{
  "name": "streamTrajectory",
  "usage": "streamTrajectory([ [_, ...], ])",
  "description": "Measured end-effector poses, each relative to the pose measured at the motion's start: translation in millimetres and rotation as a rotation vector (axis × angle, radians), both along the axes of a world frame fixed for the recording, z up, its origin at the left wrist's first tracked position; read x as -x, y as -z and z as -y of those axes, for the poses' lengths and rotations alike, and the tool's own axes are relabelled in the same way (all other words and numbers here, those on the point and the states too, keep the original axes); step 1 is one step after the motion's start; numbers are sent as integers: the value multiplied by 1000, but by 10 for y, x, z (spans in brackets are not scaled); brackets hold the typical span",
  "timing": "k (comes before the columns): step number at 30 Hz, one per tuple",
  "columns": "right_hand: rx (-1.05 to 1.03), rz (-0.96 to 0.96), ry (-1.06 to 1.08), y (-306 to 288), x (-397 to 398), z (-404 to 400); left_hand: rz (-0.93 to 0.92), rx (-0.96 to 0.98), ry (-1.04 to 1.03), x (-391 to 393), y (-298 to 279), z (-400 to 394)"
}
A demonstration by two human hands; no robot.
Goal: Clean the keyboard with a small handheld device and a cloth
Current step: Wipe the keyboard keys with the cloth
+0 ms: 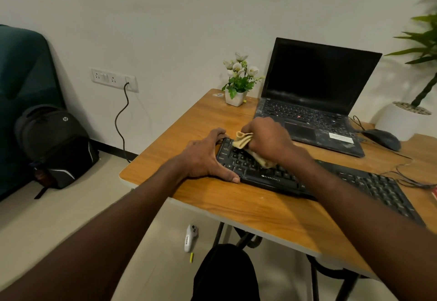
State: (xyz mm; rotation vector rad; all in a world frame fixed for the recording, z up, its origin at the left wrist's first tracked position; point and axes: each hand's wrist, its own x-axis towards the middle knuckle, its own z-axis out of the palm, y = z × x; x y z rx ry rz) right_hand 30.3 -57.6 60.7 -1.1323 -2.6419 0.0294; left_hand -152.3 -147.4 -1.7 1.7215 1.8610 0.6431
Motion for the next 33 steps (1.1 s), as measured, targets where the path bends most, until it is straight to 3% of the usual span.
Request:
streamTrajectory([
  [6,14,-88,-106,153,-150,-15,12,-15,-6,14,11,-6],
  [11,84,-21,-171,1,-449,-164,38,-12,4,28,27,-20],
  [14,35,97,-133,-104,-347,-131,47,-6,1,28,36,-23],
  [20,-58,-30,-11,54,-304,-85,47,-20,-8,30,51,-26],
  [28,-105,157,105,-5,-523,-34,41,-11,28,37,72,-4],
  [33,-29,-21,-10,127,-231,96,24,-10,3,50,99,36],
])
